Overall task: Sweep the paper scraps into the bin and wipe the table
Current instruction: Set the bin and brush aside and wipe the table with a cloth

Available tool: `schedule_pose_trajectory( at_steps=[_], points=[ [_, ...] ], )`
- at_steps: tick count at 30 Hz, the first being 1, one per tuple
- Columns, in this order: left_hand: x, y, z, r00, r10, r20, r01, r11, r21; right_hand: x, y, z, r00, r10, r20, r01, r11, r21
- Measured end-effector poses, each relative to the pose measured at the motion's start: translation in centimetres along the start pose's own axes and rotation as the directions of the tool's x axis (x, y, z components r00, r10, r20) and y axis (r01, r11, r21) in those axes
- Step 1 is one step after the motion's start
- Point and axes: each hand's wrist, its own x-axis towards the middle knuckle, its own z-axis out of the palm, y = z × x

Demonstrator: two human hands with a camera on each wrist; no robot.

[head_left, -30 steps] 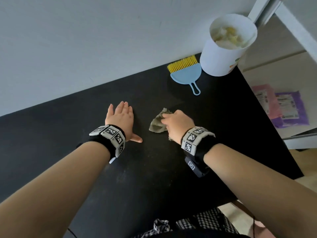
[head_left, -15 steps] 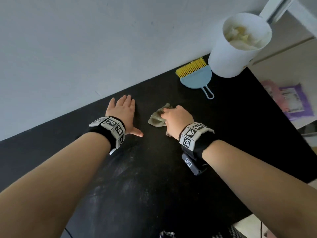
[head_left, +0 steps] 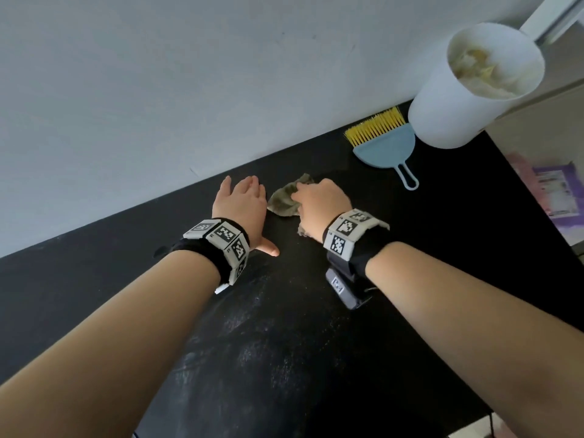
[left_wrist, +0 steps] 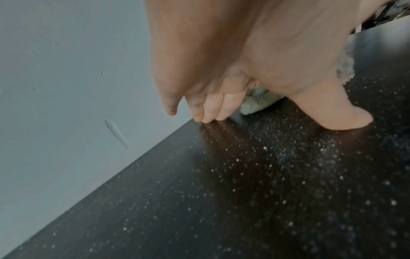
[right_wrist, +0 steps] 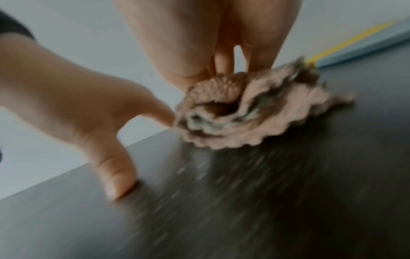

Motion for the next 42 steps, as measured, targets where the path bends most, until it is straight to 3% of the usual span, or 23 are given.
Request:
schedule_pose_trajectory(
  at_steps=[2, 8, 10, 13, 18, 26, 29, 34, 37, 40, 42],
  points=[
    [-0.1, -0.2, 0.1, 1.0, 0.012, -0.006, -0.012, 1.0, -0.012, 1.3, 1.1, -1.0, 0.992, 0.106, 0.066, -0.106, 0.994, -0.014],
    [0.1, -0.2, 0.4, 1.0, 0.023, -0.007, -0.023, 0.999, -0.032, 3.0, 4.1, -3.0, 0.961, 0.253, -0.115, -0.246, 0.967, 0.069],
    [0.1, -0.3, 0.5, 1.0, 0.022, -0.005, -0.022, 0.999, -0.038, 3.8, 3.2, -3.2, 0.949, 0.25, -0.195, -0.232, 0.967, 0.11],
    [0.2, -0.4, 0.6, 1.0, 0.024, -0.001, -0.024, 0.999, -0.036, 4.3, 1.2, -3.0, 0.962, 0.209, -0.174, -0.188, 0.974, 0.129],
    [0.2, -0.3, 0.3, 1.0, 0.026, 0.004, -0.026, 1.0, -0.006, 3.3, 0.0, -1.5, 0.981, 0.024, -0.192, -0.002, 0.993, 0.115],
    [0.1, -0.3, 0.2, 0.999, 0.029, 0.018, -0.029, 1.0, -0.006, 4.5, 3.9, -3.5, 0.948, 0.172, -0.267, -0.155, 0.984, 0.084],
    [0.2, -0.4, 0.5, 0.999, 0.03, 0.012, -0.029, 0.999, -0.028, 5.2, 4.4, -3.3, 0.936, 0.166, -0.312, -0.153, 0.986, 0.068],
    [0.1, -0.5, 0.6, 0.999, 0.032, 0.013, -0.031, 0.997, -0.067, 5.6, 5.2, -2.3, 0.907, 0.188, -0.378, -0.118, 0.973, 0.199],
    [0.1, -0.5, 0.8, 0.999, 0.033, 0.004, -0.032, 0.996, -0.082, 5.5, 5.1, -2.7, 0.909, 0.221, -0.354, -0.145, 0.962, 0.229],
    [0.1, -0.6, 0.8, 0.999, 0.033, 0.0, -0.033, 0.996, -0.085, 5.5, 3.2, -2.9, 0.936, 0.252, -0.246, -0.196, 0.954, 0.229],
    [0.0, -0.7, 1.0, 0.999, 0.031, -0.013, -0.032, 0.994, -0.106, 4.8, 0.9, -2.5, 0.957, 0.199, -0.212, -0.156, 0.967, 0.203]
  ],
)
